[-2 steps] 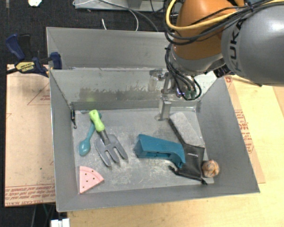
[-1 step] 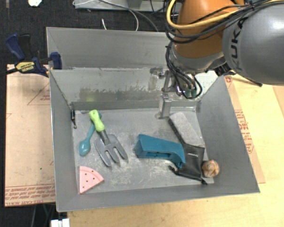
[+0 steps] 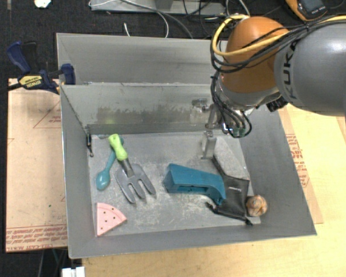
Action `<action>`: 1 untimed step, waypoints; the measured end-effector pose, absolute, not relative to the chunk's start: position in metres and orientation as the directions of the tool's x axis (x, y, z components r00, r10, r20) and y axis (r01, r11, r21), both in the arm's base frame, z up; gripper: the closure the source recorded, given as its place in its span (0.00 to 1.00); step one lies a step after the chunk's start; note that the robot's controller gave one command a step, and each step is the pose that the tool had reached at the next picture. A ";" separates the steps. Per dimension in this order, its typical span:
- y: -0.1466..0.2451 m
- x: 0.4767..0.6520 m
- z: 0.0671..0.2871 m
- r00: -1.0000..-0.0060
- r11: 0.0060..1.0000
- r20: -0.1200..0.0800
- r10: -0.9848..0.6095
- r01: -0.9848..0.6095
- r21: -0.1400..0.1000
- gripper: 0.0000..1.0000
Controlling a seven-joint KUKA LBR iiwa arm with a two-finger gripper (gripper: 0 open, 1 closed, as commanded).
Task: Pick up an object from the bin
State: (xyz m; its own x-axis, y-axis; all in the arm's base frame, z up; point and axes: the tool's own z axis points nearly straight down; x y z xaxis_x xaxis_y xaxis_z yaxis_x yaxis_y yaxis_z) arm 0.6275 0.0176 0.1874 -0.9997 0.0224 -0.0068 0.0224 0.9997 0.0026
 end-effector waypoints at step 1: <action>-0.020 0.606 0.185 -0.999 0.999 -0.008 0.033 0.033 0.004 0.00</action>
Offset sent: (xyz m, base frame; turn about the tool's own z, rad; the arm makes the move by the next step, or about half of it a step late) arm -0.0605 -0.0885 -0.1120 0.0097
